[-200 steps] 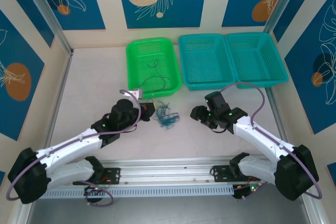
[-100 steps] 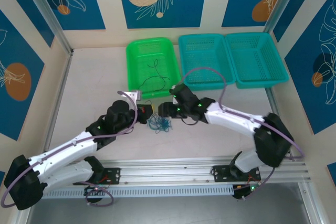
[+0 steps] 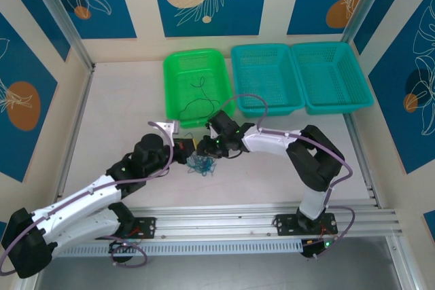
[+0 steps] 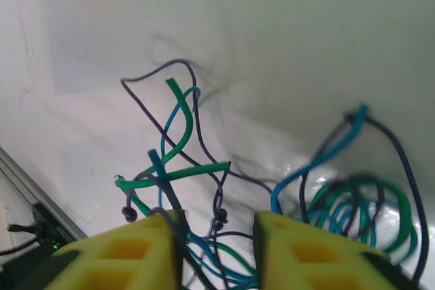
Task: Untangle the cables
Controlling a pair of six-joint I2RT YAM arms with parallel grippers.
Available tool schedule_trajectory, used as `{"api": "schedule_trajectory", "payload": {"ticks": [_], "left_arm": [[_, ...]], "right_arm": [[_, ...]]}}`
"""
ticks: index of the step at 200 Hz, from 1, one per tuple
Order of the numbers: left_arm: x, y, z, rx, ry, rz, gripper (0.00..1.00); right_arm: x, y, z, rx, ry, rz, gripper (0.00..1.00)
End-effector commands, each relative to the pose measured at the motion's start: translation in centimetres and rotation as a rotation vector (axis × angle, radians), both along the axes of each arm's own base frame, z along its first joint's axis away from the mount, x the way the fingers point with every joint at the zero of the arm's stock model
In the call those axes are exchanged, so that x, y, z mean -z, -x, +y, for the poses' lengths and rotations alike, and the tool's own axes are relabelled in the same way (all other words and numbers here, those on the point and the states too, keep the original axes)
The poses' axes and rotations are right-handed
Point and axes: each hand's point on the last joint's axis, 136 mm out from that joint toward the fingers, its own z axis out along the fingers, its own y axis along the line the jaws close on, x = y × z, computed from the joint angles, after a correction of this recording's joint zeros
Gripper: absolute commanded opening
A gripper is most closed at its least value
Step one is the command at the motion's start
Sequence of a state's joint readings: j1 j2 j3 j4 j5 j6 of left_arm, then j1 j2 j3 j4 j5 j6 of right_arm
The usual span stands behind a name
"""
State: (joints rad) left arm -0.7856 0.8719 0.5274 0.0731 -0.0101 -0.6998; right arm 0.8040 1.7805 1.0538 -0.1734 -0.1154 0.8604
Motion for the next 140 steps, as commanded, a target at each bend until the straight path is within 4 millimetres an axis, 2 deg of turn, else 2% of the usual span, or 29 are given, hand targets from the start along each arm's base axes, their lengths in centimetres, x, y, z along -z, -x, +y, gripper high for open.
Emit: {"api": "schedule_trajectory", "payload": {"ticks": [1,7,33,62,83,97,112,129,140], "left_arm": [[-0.1,-0.3,1.2,-0.056,-0.011,-0.011,0.00],[-0.1,-0.4,1.9,-0.086,-0.019,-0.008,0.00],[0.3,-0.3,6.5,-0.273,-0.075,0.004,0.00],[0.4,0.9,12.7,-0.477,-0.113,-0.016,0.00],[0.6,1.8,15.7,-0.568,-0.112,-0.028,0.00],[0.7,2.2,16.5,-0.588,-0.108,-0.035,0.00],[1.2,2.3,16.7,-0.593,-0.114,-0.026,0.00],[2.2,2.0,16.0,-0.574,-0.123,-0.001,0.00],[3.0,1.7,15.2,-0.550,-0.119,0.022,0.00]], "right_arm": [[0.9,0.0,-1.7,0.070,0.016,0.042,0.05],[0.8,-0.4,-2.4,0.099,0.022,0.036,0.00],[0.0,-2.0,-7.2,0.262,0.047,-0.009,0.00],[0.0,-3.0,-15.9,0.560,0.079,-0.023,0.00],[0.0,-2.8,-21.9,0.776,0.072,-0.016,0.00],[-0.3,-2.4,-24.7,0.865,0.079,-0.028,0.00],[-0.6,-1.9,-26.6,0.921,0.107,-0.048,0.00],[-0.5,-1.4,-26.9,0.924,0.118,-0.060,0.00],[0.3,-0.9,-26.5,0.902,0.141,-0.045,0.06]]}}
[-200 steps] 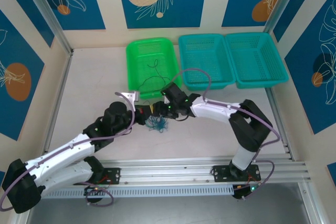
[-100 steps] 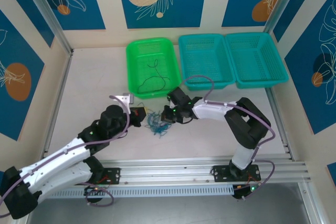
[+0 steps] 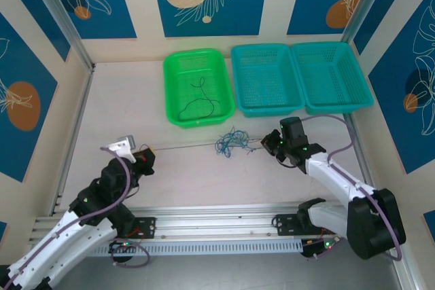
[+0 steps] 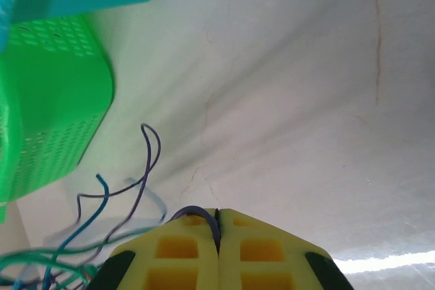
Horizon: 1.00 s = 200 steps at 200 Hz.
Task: Untangle the cables
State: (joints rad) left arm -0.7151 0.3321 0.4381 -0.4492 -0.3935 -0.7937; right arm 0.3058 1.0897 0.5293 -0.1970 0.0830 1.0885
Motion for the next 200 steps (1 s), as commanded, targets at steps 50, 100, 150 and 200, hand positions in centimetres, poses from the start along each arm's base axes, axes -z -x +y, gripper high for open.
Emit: {"api": "schedule_trajectory", "payload": {"ticks": [50,100,150,200], "left_arm": [[5.3,-1.6,-2.5,0.037,-0.006,0.141,0.00],[7.6,-1.3,-2.9,0.033,0.050,0.182,0.00],[9.3,-0.4,-1.9,0.002,0.047,0.223,0.00],[10.3,0.4,-1.5,0.004,0.063,0.233,0.00]], "right_arm": [[1.2,2.2,0.2,-0.153,0.290,0.026,0.42],[-5.4,1.5,8.6,-0.527,0.410,-0.212,0.67],[-1.9,-1.1,13.4,-0.537,0.481,-0.118,0.77],[2.2,-2.9,15.7,-0.496,0.436,-0.023,0.89]]}}
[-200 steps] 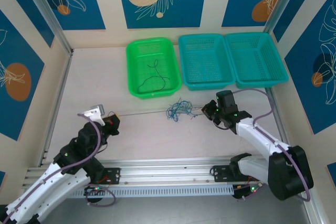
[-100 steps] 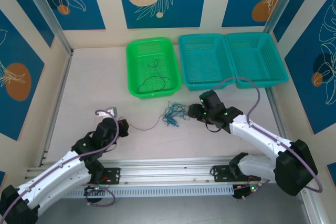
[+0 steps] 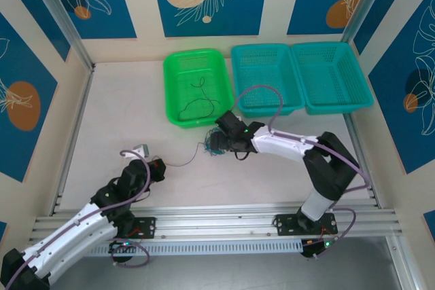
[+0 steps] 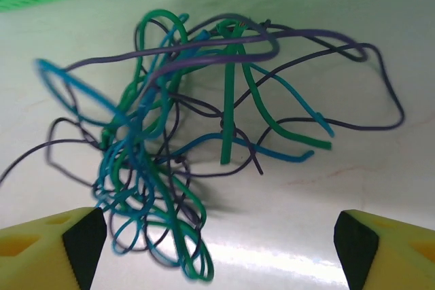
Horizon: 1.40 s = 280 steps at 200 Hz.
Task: Untangle the cables
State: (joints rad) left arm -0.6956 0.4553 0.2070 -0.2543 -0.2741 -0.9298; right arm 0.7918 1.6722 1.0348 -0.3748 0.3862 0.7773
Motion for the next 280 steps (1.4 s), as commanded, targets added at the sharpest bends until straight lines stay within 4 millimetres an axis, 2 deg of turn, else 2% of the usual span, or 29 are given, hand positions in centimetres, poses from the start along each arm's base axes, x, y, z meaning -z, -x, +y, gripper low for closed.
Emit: {"api": "schedule_trajectory", "payload": {"ticks": [1,30,47,65,79,96,106,117,130,142,156,177,188,196,210,223,234,245,258,268,280], "left_arm": [[1.0,0.4,0.5,-0.018,0.006,0.032,0.00],[1.2,0.6,0.8,-0.031,0.009,0.033,0.00],[1.1,0.6,0.9,-0.035,0.013,0.027,0.00],[0.8,0.7,1.3,-0.042,0.002,0.022,0.00],[0.6,0.9,1.9,-0.059,-0.019,0.021,0.00],[0.4,1.3,3.8,-0.124,-0.079,0.033,0.00],[0.0,1.5,5.2,-0.176,-0.118,0.036,0.00],[-0.4,1.9,6.8,-0.228,-0.163,0.037,0.00],[-1.0,2.2,8.1,-0.276,-0.207,0.035,0.00],[-1.1,2.3,8.5,-0.289,-0.227,0.040,0.00],[-0.9,1.7,7.0,-0.219,-0.209,0.027,0.00],[-0.6,0.3,1.7,-0.004,-0.088,-0.041,0.00],[-0.3,0.0,0.4,0.037,-0.049,-0.050,0.00],[-0.2,0.0,0.6,0.029,-0.060,-0.042,0.10],[-0.7,0.0,1.8,-0.003,-0.125,-0.046,0.41],[-2.3,-0.1,2.7,-0.017,-0.170,-0.095,0.59],[-4.1,-0.2,3.0,-0.008,-0.194,-0.160,0.65],[-6.3,-0.3,2.5,0.043,-0.205,-0.240,0.69],[-8.6,-0.2,0.4,0.168,-0.198,-0.335,0.72],[-10.3,0.2,-2.1,0.308,-0.171,-0.410,0.72],[-11.5,0.7,-5.1,0.460,-0.138,-0.459,0.72]], "right_arm": [[-0.3,-1.5,1.3,0.066,-0.067,-0.008,0.89],[1.7,-1.7,2.3,0.099,-0.112,0.026,0.88],[3.2,-1.7,2.2,0.112,-0.093,0.042,0.82],[4.5,-1.3,1.9,0.118,-0.091,0.058,0.64],[4.7,-1.1,1.3,0.135,-0.096,0.050,0.46],[4.4,-0.9,-0.3,0.179,-0.101,0.034,0.26],[4.4,-0.7,-1.8,0.213,-0.099,0.028,0.16],[4.3,-0.4,-3.7,0.261,-0.105,0.027,0.00],[4.1,-0.1,-6.4,0.324,-0.124,0.017,0.00],[3.7,0.1,-8.4,0.366,-0.161,0.000,0.00],[2.8,0.1,-9.0,0.338,-0.224,-0.029,0.00],[-0.1,0.1,-6.7,0.150,-0.273,-0.073,0.00],[-1.3,0.3,-5.6,0.075,-0.281,-0.078,0.00],[-2.0,0.4,-5.3,0.052,-0.286,-0.081,0.00],[-3.2,0.4,-5.1,0.033,-0.306,-0.099,0.00],[-4.2,0.5,-5.2,0.014,-0.317,-0.119,0.00],[-5.0,0.7,-4.9,-0.030,-0.327,-0.141,0.00],[-6.0,0.9,-4.7,-0.061,-0.337,-0.159,0.00],[-7.0,1.3,-4.3,-0.116,-0.362,-0.172,0.00],[-8.1,1.8,-3.7,-0.177,-0.391,-0.186,0.00],[-9.5,2.6,-2.9,-0.247,-0.428,-0.199,0.00]]}}
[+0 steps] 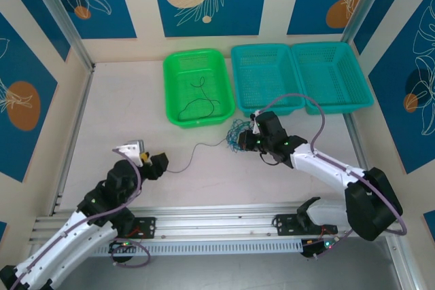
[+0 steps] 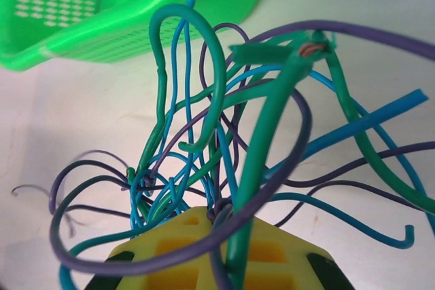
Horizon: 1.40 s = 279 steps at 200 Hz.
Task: Untangle the cables
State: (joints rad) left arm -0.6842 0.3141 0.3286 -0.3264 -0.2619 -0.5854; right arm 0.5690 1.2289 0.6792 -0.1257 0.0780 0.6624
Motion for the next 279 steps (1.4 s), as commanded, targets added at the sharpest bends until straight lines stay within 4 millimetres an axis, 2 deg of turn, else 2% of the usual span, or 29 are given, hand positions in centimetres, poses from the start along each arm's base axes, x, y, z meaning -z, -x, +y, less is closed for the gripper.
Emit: {"api": "schedule_trajectory", "payload": {"ticks": [1,16,45,68,87,107,119,128,136,159,177,190,202,217,234,254,279], "left_arm": [[-4.4,0.7,-5.4,0.328,-0.013,-0.169,0.72],[-5.1,1.2,-8.4,0.481,-0.025,-0.198,0.72],[-5.7,1.7,-13.0,0.692,-0.087,-0.295,0.73],[-5.6,1.0,-15.3,0.750,-0.106,-0.314,0.75],[-5.6,0.8,-16.8,0.785,-0.095,-0.320,0.74],[-5.2,0.9,-17.9,0.814,-0.108,-0.301,0.50],[-4.8,1.0,-18.2,0.819,-0.121,-0.295,0.31],[-4.5,1.1,-18.2,0.817,-0.124,-0.292,0.13],[-4.5,1.1,-18.0,0.805,-0.122,-0.293,0.00],[-5.1,0.8,-16.7,0.729,-0.106,-0.309,0.00],[-5.5,-0.6,-14.1,0.563,-0.119,-0.313,0.00],[-5.9,-1.2,-11.9,0.452,-0.140,-0.310,0.00],[-6.2,-1.6,-10.0,0.363,-0.153,-0.304,0.00],[-6.5,-1.8,-7.8,0.267,-0.161,-0.294,0.00],[-6.6,-1.9,-5.5,0.167,-0.166,-0.272,0.00],[-6.0,-2.2,-2.5,0.022,-0.167,-0.224,0.00],[-5.7,-2.0,-1.6,-0.011,-0.136,-0.212,0.00]], "right_arm": [[-3.9,1.3,2.1,-0.189,-0.071,-0.085,0.00],[-5.7,2.3,2.9,-0.265,-0.116,-0.109,0.00],[-8.3,4.4,4.1,-0.376,-0.167,-0.157,0.00],[-9.6,6.0,4.9,-0.451,-0.176,-0.191,0.00],[-9.8,6.8,5.3,-0.477,-0.170,-0.193,0.00],[-9.9,7.0,5.4,-0.471,-0.171,-0.187,0.00],[-9.9,6.8,5.2,-0.450,-0.168,-0.186,0.00],[-9.6,6.5,5.0,-0.428,-0.161,-0.182,0.00],[-9.5,6.2,4.7,-0.402,-0.155,-0.182,0.00],[-8.5,4.9,3.4,-0.293,-0.118,-0.170,0.00],[-7.0,3.3,1.0,-0.149,-0.056,-0.139,0.00],[-5.1,2.1,-2.1,0.010,0.017,-0.090,0.02],[-2.9,1.2,-6.0,0.193,0.092,-0.021,0.04],[-0.2,1.1,-10.5,0.381,0.144,0.074,0.04],[1.8,1.6,-13.5,0.504,0.138,0.146,0.06],[3.1,2.3,-15.3,0.592,0.101,0.186,0.08],[3.8,2.9,-16.0,0.627,0.077,0.196,0.07]]}}
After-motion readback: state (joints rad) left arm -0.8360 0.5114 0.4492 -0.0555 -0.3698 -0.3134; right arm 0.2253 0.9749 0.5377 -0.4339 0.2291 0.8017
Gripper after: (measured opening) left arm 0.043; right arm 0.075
